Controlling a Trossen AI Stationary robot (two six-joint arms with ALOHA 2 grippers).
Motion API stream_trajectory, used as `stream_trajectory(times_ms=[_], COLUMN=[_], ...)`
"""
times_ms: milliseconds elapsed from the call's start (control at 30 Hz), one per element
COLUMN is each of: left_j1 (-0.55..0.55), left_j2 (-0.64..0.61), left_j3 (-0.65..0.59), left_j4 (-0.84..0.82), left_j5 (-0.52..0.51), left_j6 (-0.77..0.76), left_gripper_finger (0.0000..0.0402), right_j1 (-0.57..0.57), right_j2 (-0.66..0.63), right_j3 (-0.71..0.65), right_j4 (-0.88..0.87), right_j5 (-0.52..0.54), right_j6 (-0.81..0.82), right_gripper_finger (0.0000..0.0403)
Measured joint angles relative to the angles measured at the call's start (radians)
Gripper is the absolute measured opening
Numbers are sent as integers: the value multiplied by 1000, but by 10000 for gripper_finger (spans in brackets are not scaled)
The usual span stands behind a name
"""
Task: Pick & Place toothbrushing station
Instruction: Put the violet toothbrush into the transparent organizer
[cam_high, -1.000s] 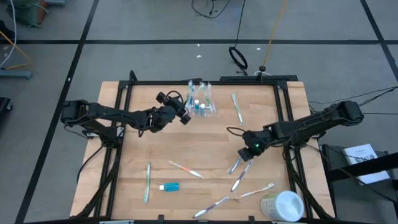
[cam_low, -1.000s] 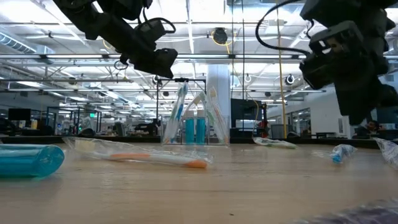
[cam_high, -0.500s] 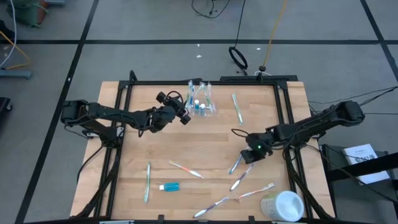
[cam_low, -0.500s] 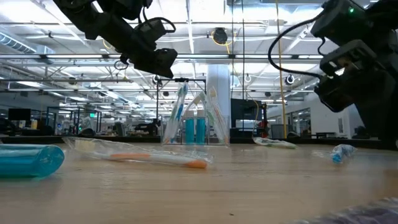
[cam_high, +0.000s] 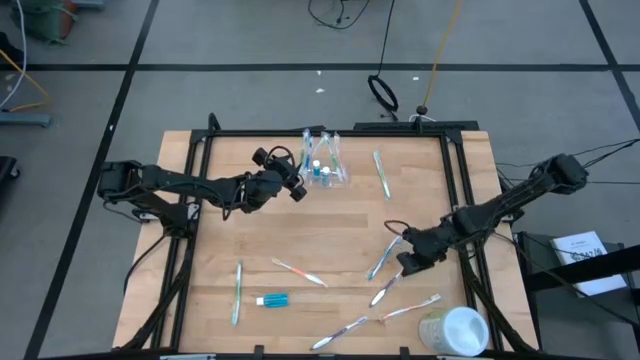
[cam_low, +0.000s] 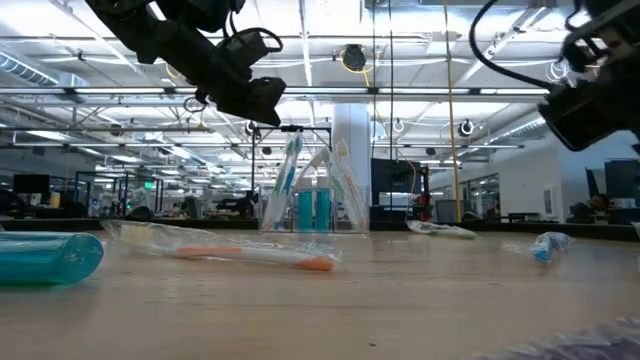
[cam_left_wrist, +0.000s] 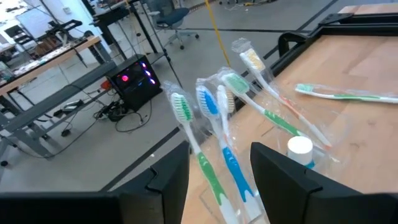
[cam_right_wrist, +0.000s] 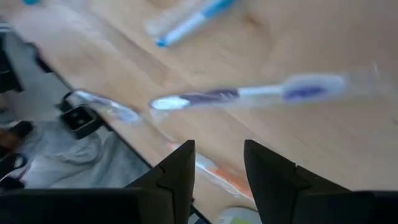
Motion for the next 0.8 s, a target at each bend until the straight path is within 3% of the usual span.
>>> stream_trajectory(times_ms=[267,400,633,800], left_j1=[2,2,4,4], left_j2=[0,0,0,0], left_j3=[0,0,0,0], left_j4=[0,0,0,0], left_j5=[28,29,47,48], left_j6=[-6,-13,-20,-20], left_gripper_finger=[177,177,177,177], right_j1=[34,21,21,21], right_j2=[72,75,73,73], right_j3=[-21,-89,-226,-297], right_j4=[4,29,268,394], right_j5=[134,136,248,262], right_j6=[100,205,249,225], right_gripper_finger=[132,132,132,132])
